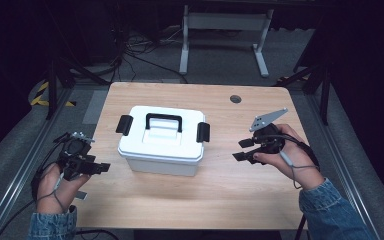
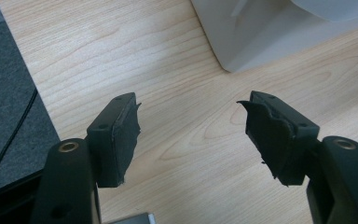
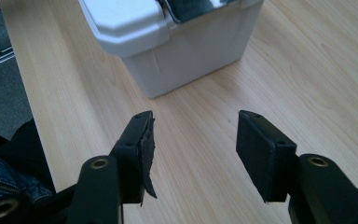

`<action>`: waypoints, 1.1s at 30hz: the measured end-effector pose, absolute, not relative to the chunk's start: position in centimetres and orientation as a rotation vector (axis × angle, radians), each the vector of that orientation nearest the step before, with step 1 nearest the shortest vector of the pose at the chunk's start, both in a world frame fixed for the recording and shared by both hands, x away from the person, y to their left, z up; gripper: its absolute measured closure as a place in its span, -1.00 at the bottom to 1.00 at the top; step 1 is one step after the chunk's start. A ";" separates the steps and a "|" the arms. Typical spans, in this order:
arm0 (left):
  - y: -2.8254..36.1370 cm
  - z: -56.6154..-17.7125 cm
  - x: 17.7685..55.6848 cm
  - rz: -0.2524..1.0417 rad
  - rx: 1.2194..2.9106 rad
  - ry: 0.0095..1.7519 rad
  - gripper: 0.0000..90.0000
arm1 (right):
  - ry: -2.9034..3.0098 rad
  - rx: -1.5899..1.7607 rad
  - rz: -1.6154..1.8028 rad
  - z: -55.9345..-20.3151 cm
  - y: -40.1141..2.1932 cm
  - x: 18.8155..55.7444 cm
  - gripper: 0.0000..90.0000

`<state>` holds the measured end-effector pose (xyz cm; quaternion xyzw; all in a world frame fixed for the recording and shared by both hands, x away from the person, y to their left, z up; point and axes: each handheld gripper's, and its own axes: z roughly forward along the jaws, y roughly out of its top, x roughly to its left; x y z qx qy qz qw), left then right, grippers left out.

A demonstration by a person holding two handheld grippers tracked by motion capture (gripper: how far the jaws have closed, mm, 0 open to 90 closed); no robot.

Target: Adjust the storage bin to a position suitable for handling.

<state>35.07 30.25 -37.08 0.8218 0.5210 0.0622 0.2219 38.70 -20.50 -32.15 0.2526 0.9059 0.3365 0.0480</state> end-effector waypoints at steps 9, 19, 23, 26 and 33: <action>30.2 -37.0 35.2 0.170 2.270 1.435 -0.22 | 2.773 0.720 1.040 -30.0 -17.9 39.8 0.04; 30.6 -36.9 35.2 0.183 2.234 1.459 -0.26 | 2.784 0.699 1.054 -28.5 -14.5 41.7 0.05; 30.7 -36.9 35.2 0.191 2.230 1.463 -0.32 | 2.796 0.663 1.045 -28.0 -12.9 42.6 0.05; 31.0 -36.9 35.3 0.199 2.223 1.482 -0.34 | 2.801 0.621 1.015 -27.7 -11.3 43.2 0.03; 30.6 -36.5 35.8 0.199 2.204 1.471 -0.34 | 2.806 0.599 1.037 -27.7 -9.3 44.5 0.02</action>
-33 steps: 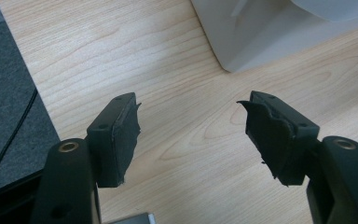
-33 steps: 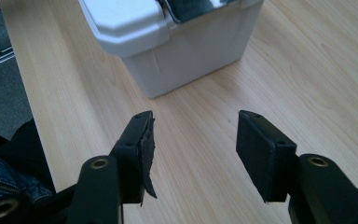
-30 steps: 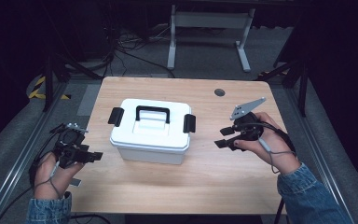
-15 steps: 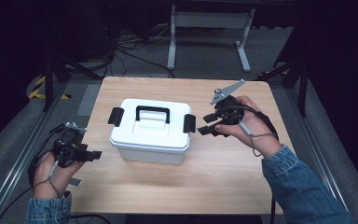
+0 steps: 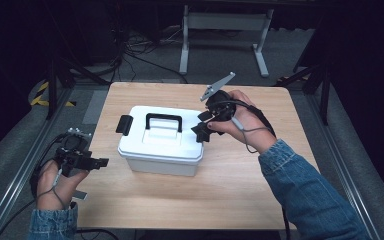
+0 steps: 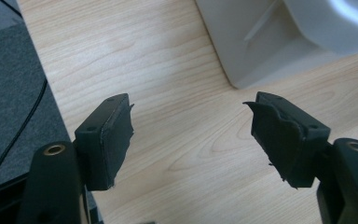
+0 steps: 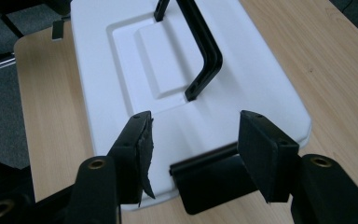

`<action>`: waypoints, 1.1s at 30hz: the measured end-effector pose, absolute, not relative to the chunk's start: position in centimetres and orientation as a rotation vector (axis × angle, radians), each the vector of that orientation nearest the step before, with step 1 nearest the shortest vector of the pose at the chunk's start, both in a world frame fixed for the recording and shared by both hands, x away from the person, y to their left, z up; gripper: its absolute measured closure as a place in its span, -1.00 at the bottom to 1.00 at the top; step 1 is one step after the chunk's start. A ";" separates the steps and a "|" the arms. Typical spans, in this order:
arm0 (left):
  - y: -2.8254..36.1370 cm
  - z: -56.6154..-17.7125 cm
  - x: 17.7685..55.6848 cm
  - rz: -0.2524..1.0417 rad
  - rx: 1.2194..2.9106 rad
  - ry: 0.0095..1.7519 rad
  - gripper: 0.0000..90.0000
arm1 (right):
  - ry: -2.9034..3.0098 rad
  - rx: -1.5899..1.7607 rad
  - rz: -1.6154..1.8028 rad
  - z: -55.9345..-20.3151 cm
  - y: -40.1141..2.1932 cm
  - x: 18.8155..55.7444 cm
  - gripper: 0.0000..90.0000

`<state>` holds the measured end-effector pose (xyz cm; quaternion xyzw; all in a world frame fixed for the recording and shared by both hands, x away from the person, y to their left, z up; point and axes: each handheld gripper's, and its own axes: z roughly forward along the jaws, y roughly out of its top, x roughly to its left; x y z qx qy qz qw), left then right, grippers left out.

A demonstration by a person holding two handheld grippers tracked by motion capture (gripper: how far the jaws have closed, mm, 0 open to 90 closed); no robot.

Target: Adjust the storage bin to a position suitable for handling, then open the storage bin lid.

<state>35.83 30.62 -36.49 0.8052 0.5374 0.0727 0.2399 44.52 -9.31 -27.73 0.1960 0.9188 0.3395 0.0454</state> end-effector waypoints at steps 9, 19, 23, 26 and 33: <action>30.6 -36.4 36.1 0.198 2.203 1.463 -0.32 | 2.792 0.580 1.047 -27.7 -6.6 46.1 -0.01; 30.9 -36.3 35.8 0.213 2.194 1.469 -0.32 | 2.801 0.564 1.049 -27.7 -3.1 47.9 -0.08; 30.9 -36.3 35.9 0.205 2.193 1.469 -0.32 | 2.830 0.556 1.069 -28.1 -2.0 48.4 -0.08; 30.8 -36.4 36.0 0.200 2.197 1.467 -0.32 | 2.857 0.548 1.052 -28.7 -1.2 48.7 -0.08; 30.7 -36.5 36.1 0.195 2.199 1.463 -0.32 | 2.906 0.508 0.980 -30.0 0.4 49.6 0.14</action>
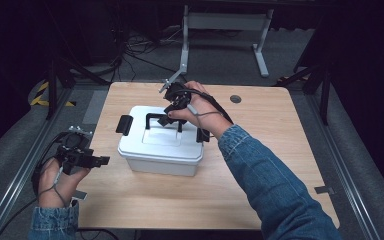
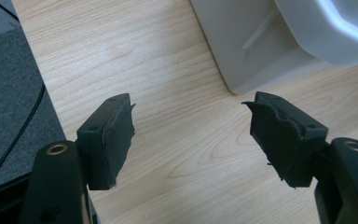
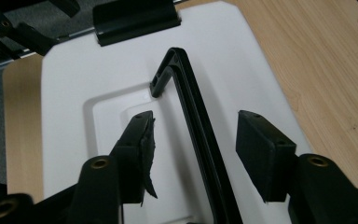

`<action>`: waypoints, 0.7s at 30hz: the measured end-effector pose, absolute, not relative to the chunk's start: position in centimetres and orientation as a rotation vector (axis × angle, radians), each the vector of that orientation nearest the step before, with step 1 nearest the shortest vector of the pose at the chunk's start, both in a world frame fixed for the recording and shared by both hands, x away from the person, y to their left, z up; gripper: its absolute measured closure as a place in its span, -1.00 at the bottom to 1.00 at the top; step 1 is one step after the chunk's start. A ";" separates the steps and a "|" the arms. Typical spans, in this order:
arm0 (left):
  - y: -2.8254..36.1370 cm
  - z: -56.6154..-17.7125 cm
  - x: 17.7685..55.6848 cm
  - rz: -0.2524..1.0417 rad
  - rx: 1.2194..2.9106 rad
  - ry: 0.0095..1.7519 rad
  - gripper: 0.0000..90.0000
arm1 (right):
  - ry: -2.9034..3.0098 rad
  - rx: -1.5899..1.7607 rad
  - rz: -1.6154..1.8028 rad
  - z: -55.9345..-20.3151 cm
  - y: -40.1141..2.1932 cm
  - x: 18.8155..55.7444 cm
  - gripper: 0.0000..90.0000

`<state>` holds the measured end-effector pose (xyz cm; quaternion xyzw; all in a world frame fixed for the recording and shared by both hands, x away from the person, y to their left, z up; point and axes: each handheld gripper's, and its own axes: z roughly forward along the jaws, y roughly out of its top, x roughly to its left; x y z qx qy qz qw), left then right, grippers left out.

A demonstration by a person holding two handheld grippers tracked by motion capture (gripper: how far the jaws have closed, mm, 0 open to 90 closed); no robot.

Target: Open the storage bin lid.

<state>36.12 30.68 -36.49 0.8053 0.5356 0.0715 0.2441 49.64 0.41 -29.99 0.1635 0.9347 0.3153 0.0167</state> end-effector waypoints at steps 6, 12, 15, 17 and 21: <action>30.8 -36.5 36.2 0.197 2.199 1.460 -0.32 | 2.951 0.469 0.929 -30.4 1.0 49.9 0.42; 30.7 -36.5 36.2 0.195 2.199 1.460 -0.31 | 2.984 0.428 0.892 -30.0 1.1 49.6 0.74; 30.7 -36.5 36.2 0.196 2.199 1.459 -0.31 | 3.004 0.388 0.882 -29.9 1.2 49.4 0.79; 30.7 -36.5 36.2 0.194 2.201 1.460 -0.31 | 3.020 0.347 0.866 -29.7 1.4 49.0 0.83; 30.7 -36.6 36.2 0.196 2.202 1.457 -0.31 | 3.012 0.318 0.845 -29.6 1.4 48.8 0.84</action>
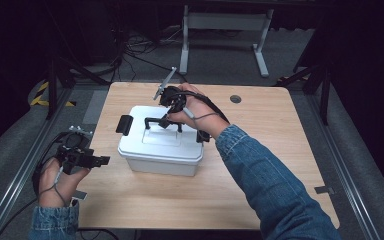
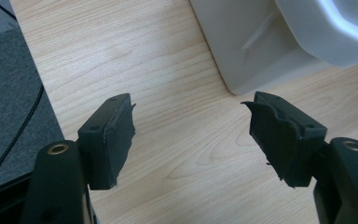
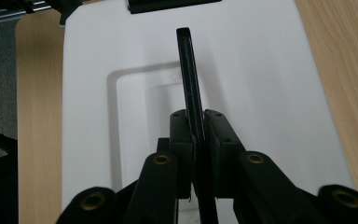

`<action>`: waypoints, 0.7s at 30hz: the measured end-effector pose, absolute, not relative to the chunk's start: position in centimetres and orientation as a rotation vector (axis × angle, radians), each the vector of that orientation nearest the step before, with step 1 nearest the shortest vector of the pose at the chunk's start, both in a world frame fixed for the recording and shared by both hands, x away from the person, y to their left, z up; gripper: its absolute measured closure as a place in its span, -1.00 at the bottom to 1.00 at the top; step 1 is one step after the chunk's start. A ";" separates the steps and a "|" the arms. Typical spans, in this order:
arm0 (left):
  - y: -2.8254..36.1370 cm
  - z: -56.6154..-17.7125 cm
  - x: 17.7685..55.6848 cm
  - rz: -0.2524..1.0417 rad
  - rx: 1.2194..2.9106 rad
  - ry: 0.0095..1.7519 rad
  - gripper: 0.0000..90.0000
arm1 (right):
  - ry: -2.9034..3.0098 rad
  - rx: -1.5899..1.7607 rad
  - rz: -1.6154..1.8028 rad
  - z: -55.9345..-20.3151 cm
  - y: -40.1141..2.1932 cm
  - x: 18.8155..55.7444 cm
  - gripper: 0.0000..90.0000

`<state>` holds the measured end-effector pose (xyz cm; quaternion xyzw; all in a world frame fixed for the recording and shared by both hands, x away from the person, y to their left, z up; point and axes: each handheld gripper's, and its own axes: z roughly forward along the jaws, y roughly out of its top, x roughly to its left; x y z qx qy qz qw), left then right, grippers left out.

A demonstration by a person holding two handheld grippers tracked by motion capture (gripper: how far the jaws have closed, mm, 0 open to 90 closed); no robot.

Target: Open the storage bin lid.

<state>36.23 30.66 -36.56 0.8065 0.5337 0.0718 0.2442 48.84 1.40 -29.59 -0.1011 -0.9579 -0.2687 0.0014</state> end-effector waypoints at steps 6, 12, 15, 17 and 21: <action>30.7 -36.6 36.3 0.189 2.206 1.452 -0.31 | -3.006 -0.292 -0.861 -29.5 1.3 48.9 0.85; 30.8 -36.6 36.4 0.193 2.207 1.454 -0.31 | -3.014 -0.287 -0.891 -28.7 1.0 49.0 0.87; 30.8 -36.6 36.3 0.191 2.208 1.450 -0.31 | -3.004 -0.302 -0.933 -27.8 0.6 49.0 0.88; 30.7 -36.6 36.3 0.189 2.207 1.453 -0.31 | -3.000 -0.291 -0.966 -27.0 0.4 49.0 0.88; 30.7 -36.6 36.2 0.187 2.205 1.455 -0.31 | -3.000 -0.280 -1.002 -26.1 0.1 48.8 0.88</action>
